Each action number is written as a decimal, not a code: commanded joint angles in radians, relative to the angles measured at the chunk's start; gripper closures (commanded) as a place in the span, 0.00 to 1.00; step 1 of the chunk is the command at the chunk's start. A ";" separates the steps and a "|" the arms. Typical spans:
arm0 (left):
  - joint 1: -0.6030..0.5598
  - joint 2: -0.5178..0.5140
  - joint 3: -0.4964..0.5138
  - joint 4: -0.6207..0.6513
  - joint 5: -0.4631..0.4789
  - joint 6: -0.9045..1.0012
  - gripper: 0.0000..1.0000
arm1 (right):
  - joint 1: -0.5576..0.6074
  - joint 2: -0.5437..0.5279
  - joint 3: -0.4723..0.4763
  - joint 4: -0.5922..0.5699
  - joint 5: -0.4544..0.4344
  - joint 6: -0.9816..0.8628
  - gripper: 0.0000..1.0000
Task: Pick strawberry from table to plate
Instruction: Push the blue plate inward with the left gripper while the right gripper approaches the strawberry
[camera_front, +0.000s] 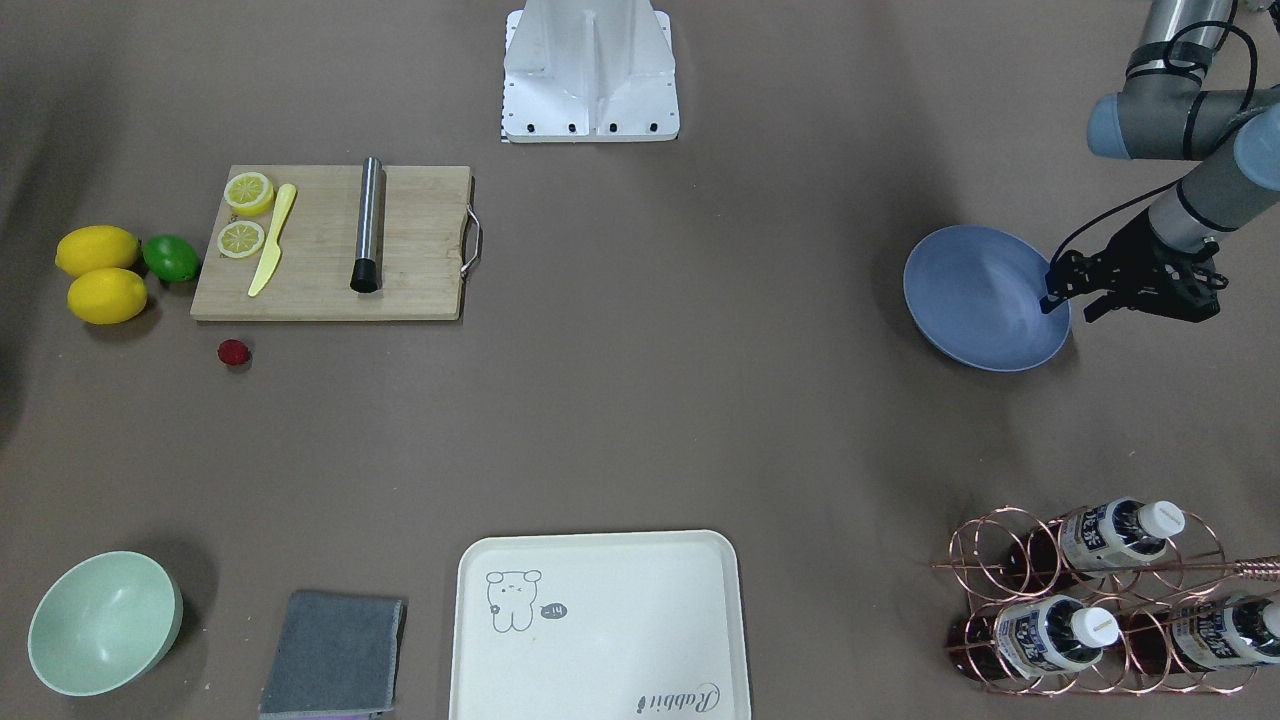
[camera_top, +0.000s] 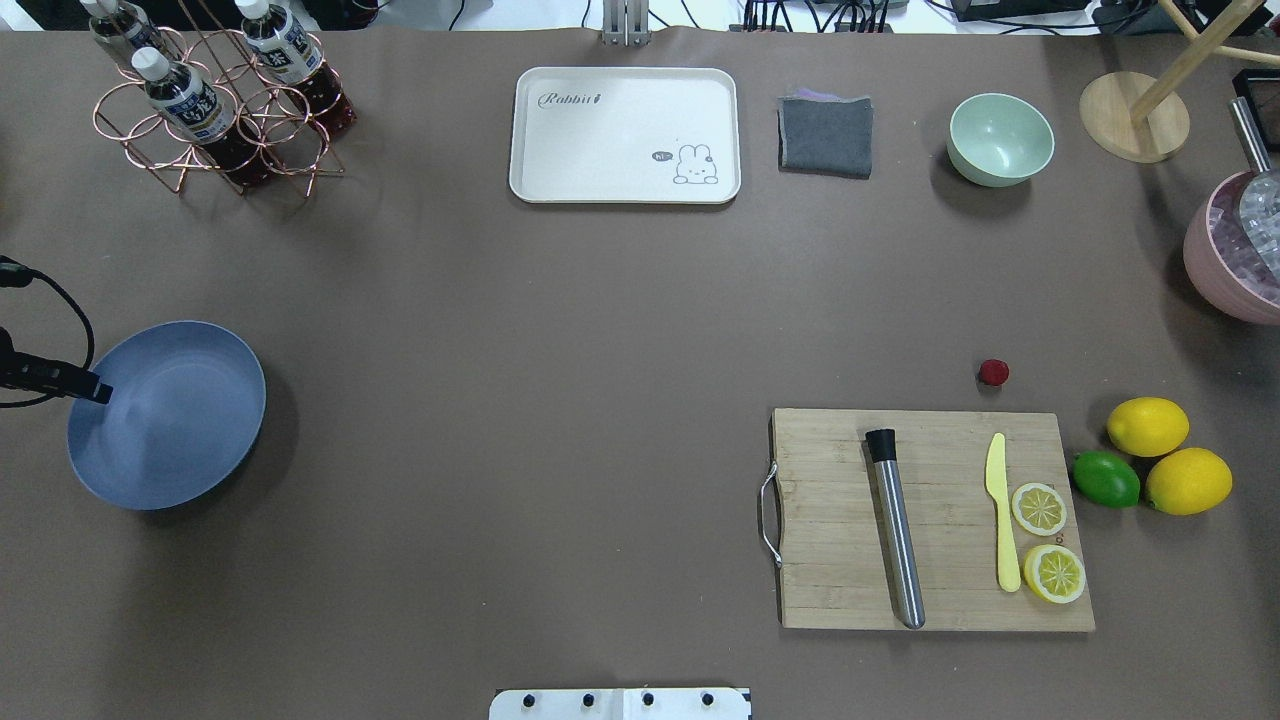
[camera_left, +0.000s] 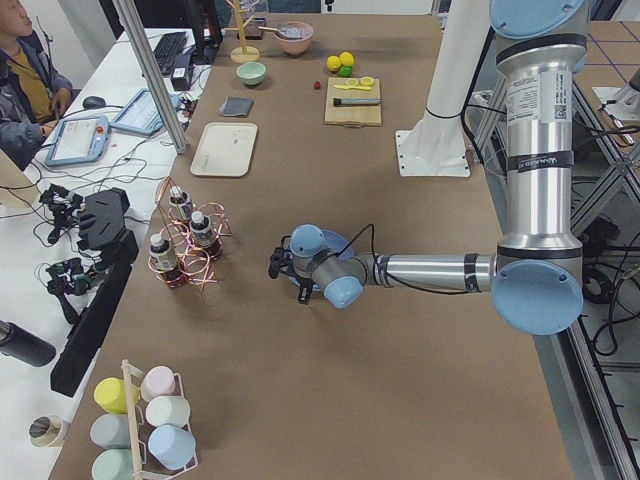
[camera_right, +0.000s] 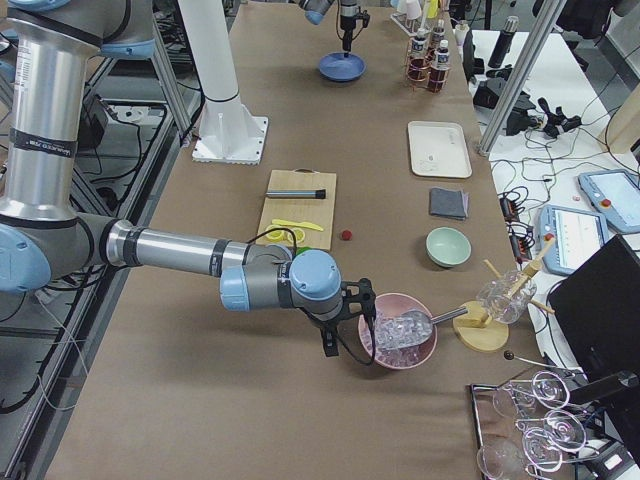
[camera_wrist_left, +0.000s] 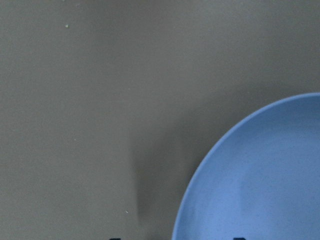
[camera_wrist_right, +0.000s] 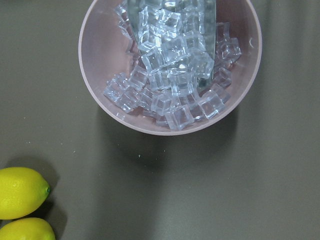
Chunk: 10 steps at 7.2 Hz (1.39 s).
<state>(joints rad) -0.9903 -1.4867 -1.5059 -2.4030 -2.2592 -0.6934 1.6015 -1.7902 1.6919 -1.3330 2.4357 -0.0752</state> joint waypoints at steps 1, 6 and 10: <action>0.019 -0.001 0.021 -0.039 0.000 -0.043 0.68 | 0.000 0.002 0.003 0.000 0.008 0.000 0.00; -0.026 -0.076 -0.057 -0.021 -0.210 -0.179 1.00 | -0.072 0.091 0.045 -0.003 0.005 0.189 0.00; 0.235 -0.330 -0.155 -0.021 -0.027 -0.728 1.00 | -0.343 0.221 0.040 0.064 -0.012 0.599 0.01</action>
<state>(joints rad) -0.8690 -1.7470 -1.6412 -2.4262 -2.3749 -1.2892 1.3372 -1.6023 1.7354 -1.3075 2.4313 0.4095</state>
